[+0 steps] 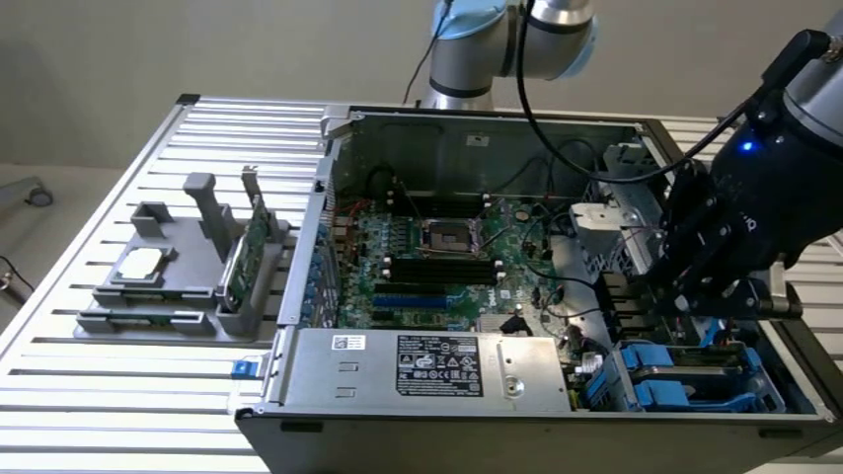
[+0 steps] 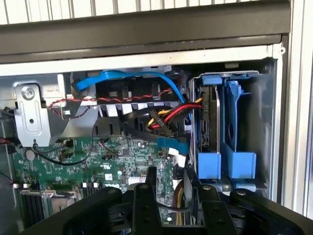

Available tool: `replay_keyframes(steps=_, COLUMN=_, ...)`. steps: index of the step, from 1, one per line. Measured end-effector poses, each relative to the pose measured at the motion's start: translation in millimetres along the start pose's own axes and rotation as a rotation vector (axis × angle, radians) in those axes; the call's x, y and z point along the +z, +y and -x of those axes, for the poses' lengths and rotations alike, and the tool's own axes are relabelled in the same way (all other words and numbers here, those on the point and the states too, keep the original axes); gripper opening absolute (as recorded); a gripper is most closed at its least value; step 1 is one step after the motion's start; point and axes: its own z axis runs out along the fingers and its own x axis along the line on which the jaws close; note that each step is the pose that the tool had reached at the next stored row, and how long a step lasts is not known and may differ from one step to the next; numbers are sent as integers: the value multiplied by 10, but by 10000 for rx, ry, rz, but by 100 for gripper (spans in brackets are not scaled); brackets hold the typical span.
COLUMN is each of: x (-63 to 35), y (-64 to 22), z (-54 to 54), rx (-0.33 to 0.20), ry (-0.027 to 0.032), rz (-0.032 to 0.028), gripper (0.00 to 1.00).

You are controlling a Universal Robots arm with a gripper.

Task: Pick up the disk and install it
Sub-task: 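Insert the first disk wire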

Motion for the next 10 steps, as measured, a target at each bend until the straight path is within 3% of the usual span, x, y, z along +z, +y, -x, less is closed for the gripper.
replay_keyframes(steps=2, x=-1, y=13, z=-2, rx=0, ry=-21, rz=2, gripper=36)
replay_keyframes(steps=5, x=-28, y=12, z=-3, rx=6, ry=-99, rz=7, gripper=36)
replay_keyframes(steps=9, x=-54, y=29, z=-6, rx=11, ry=-228, rz=15, gripper=36)
replay_keyframes(steps=10, x=-57, y=34, z=-7, rx=13, ry=-284, rz=23, gripper=36)
